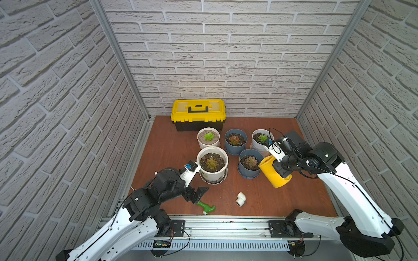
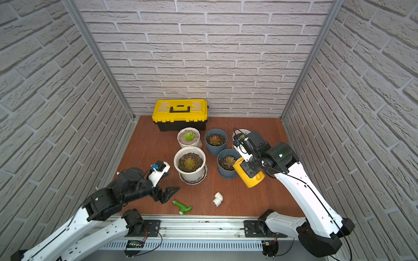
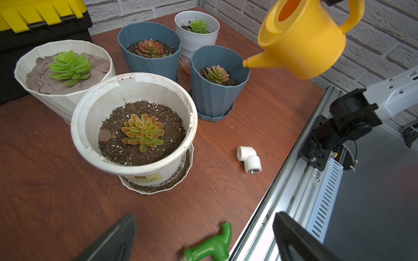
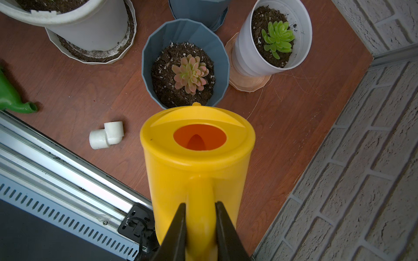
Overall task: Water the succulent around the soil edge
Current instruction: Water the soil of the potted plant with water.
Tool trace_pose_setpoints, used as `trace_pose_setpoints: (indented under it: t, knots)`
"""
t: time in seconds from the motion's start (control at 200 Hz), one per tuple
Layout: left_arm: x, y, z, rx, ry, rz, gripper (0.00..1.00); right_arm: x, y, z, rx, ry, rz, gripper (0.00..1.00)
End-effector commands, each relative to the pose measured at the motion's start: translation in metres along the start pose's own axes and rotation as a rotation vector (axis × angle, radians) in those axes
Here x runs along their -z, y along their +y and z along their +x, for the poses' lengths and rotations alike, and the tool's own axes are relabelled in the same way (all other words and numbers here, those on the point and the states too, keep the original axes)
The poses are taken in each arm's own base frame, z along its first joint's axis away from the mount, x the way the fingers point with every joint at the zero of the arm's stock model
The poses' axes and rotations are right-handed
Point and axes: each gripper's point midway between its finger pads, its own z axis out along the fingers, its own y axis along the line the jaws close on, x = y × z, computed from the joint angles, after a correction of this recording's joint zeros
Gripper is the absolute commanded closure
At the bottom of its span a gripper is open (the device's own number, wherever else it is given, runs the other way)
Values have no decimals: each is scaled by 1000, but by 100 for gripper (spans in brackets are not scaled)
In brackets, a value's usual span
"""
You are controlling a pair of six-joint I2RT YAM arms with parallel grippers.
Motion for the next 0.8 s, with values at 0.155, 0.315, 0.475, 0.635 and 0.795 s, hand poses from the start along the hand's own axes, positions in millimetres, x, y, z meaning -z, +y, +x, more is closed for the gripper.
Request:
trace_pose_setpoints:
  t: [0.155,0.315,0.475,0.635,0.795]
  knots:
    - [-2,1,-4,4,-22,-1,2,10,14,1,-1,-26,-70,97]
    - [-2,1,-4,6,-23,-2,2,13,22,-4,1,-46,-119,97]
    - [-2,1,-4,7,-22,-2,2,10,29,-8,6,-44,-146,97]
    - [-3,2,-4,7,-22,-2,2,9,37,-18,9,-66,-175,97]
    - [-2,1,-4,7,-23,-2,2,8,43,-32,9,-99,-196,97]
